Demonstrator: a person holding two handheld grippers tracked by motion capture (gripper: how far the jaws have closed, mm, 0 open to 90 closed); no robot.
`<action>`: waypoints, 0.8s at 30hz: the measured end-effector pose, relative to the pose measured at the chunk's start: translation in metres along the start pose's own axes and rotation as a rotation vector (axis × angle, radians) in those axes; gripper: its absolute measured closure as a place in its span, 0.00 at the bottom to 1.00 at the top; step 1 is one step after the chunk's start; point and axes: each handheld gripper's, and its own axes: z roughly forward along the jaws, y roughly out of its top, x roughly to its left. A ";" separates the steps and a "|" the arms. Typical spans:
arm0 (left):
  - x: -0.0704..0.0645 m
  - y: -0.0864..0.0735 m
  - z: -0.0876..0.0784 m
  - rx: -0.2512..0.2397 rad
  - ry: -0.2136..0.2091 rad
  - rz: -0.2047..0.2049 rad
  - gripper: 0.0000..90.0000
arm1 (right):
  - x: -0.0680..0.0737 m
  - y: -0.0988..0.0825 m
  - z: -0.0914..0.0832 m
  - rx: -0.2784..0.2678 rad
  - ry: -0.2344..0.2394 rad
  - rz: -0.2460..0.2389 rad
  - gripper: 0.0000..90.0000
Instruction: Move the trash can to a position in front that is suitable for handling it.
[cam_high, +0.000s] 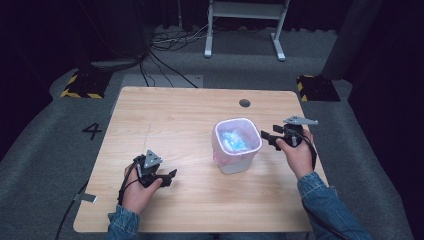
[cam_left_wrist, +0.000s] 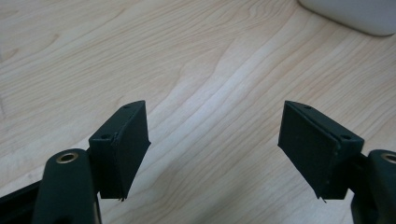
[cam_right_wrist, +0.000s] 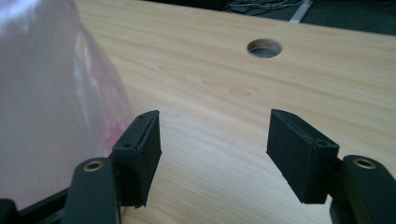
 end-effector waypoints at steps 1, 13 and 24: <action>0.000 0.000 0.000 0.000 0.000 0.000 0.27 | 0.000 0.000 0.000 0.000 0.000 0.000 0.40; -0.013 0.019 0.005 -0.023 -0.014 0.071 0.26 | 0.055 -0.023 0.006 0.017 0.104 -0.113 0.40; -0.025 0.031 0.011 -0.028 -0.052 0.126 0.26 | 0.084 -0.042 0.008 -0.017 0.130 -0.114 0.39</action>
